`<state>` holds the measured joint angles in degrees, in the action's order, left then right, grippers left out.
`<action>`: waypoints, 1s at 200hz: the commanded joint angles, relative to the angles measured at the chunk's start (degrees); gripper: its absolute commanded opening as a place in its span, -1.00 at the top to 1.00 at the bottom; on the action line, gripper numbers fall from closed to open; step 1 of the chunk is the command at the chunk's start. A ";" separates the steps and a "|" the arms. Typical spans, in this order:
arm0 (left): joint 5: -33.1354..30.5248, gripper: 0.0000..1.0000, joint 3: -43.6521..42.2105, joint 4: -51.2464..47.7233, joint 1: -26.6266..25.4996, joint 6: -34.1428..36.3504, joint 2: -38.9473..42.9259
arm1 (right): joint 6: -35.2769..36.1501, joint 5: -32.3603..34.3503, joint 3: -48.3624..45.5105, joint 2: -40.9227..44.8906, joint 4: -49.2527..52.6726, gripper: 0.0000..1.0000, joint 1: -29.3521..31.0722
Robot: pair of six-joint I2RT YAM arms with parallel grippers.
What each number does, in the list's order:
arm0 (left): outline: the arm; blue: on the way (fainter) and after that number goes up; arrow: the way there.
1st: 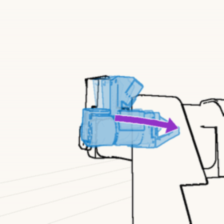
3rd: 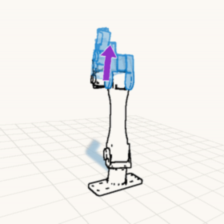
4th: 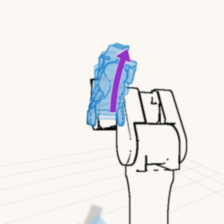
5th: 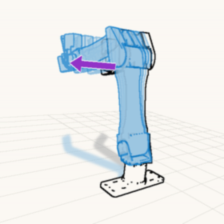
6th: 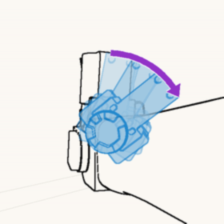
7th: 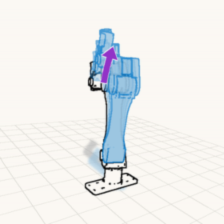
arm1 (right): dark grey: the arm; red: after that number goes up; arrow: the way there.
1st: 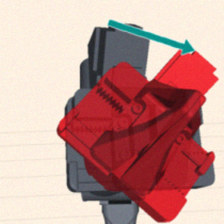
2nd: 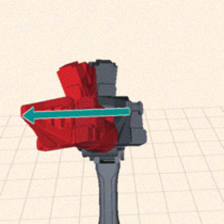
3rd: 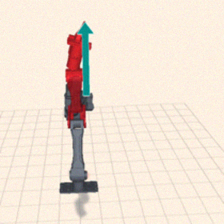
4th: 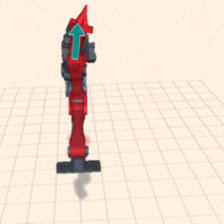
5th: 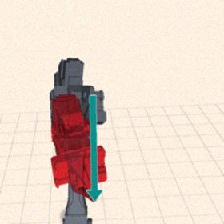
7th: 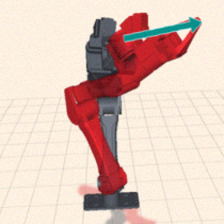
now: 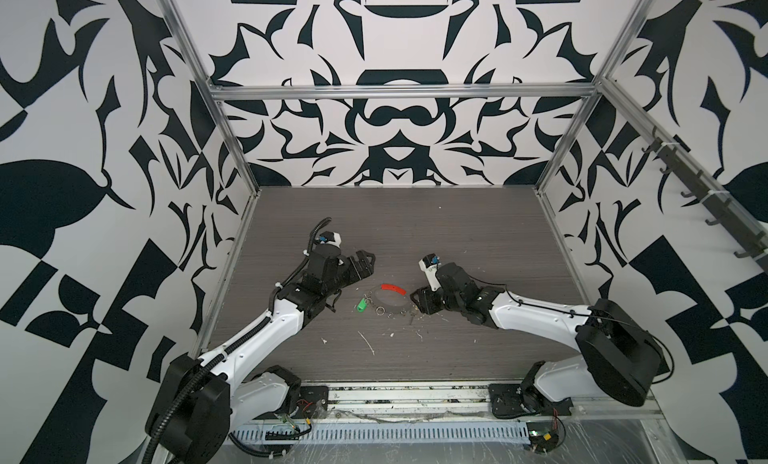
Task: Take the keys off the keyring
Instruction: 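Reach both grippers toward the metal keyring at the table center, then grasp the keyring rim near the yellow tag with the right gripper and lift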
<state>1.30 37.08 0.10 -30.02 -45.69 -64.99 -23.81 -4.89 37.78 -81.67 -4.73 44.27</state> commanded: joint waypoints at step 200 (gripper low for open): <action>9.06 -0.66 0.01 1.13 -0.22 2.63 -0.92 | 5.27 -1.73 3.92 -8.95 -3.86 0.62 0.53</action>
<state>9.74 37.91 0.64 -30.35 -43.24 -67.20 -18.98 -5.98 39.75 -90.74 -7.20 44.82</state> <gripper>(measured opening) 0.828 0.200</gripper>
